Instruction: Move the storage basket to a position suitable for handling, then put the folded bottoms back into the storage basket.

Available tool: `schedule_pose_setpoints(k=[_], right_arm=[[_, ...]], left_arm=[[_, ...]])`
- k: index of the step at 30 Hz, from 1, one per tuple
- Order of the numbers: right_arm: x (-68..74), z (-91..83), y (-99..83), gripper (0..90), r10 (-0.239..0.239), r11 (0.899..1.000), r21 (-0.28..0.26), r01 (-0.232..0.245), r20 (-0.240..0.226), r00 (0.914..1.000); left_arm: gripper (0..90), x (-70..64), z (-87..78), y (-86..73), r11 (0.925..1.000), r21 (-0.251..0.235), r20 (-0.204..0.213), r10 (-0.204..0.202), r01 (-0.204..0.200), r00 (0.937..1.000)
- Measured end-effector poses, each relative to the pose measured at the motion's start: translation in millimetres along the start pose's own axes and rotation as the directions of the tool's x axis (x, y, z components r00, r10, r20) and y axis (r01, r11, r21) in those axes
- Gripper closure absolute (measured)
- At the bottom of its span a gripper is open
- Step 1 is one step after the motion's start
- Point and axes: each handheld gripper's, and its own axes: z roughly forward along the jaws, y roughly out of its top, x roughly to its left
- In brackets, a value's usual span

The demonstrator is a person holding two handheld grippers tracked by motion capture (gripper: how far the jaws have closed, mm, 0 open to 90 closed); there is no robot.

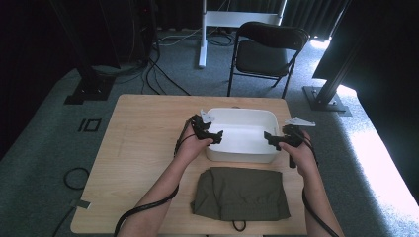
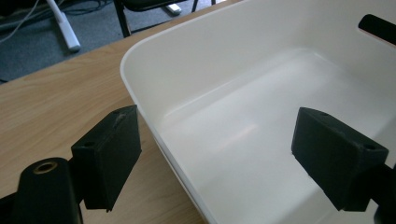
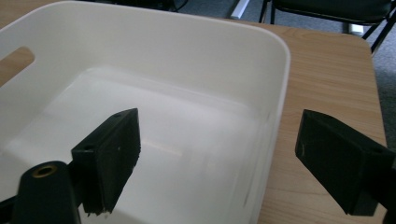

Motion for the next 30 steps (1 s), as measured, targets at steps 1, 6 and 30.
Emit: schedule_pose_setpoints(k=[1,6,30], right_arm=[[0.9,-0.5,-0.3,13.9,-0.003,1.0,-0.009,0.003,0.0,1.0],[2.8,-3.9,0.5,14.0,-0.004,1.0,-0.028,0.004,-0.008,1.0],[18.4,-35.7,-5.7,13.0,-0.048,0.997,-0.067,0.046,-0.035,0.9982]], left_arm=[[17.0,0.5,-1.4,-0.4,1.0,-0.002,0.006,-0.004,0.004,1.0],[17.0,4.2,-9.2,-2.5,0.9995,-0.006,0.016,-0.03,0.03,0.9994],[17.0,-7.0,-49.0,-13.2,0.9994,-0.025,0.123,-0.02,0.023,0.9922]])
